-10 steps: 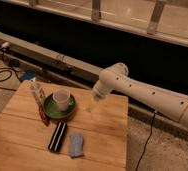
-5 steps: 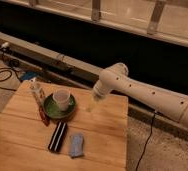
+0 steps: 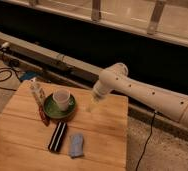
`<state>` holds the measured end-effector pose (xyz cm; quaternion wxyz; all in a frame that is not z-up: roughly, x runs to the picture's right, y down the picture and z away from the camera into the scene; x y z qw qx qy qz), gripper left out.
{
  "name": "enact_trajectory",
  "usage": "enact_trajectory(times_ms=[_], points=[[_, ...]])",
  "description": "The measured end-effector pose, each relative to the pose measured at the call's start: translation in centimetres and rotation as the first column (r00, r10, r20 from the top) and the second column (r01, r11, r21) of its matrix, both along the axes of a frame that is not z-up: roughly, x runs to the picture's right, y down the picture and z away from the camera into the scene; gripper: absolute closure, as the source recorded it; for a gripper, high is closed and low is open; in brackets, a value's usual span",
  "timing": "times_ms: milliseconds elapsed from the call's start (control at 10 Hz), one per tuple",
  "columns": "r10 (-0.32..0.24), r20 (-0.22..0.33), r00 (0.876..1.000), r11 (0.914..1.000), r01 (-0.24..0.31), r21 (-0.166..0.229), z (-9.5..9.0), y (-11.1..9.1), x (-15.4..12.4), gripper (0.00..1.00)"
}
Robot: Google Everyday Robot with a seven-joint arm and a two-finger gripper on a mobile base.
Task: Place the white sponge in the ceramic cup
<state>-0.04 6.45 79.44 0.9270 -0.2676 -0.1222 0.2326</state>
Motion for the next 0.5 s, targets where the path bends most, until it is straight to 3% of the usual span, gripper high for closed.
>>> enact_trajectory(times_ms=[200,500], points=[[0.001,-0.005,1.0,0.9999,-0.001,0.01,-1.0,1.9,-0.1,0.2],[-0.035,-0.015,0.999,0.9993,0.035,0.013,-3.6,6.4,-1.4,0.2]])
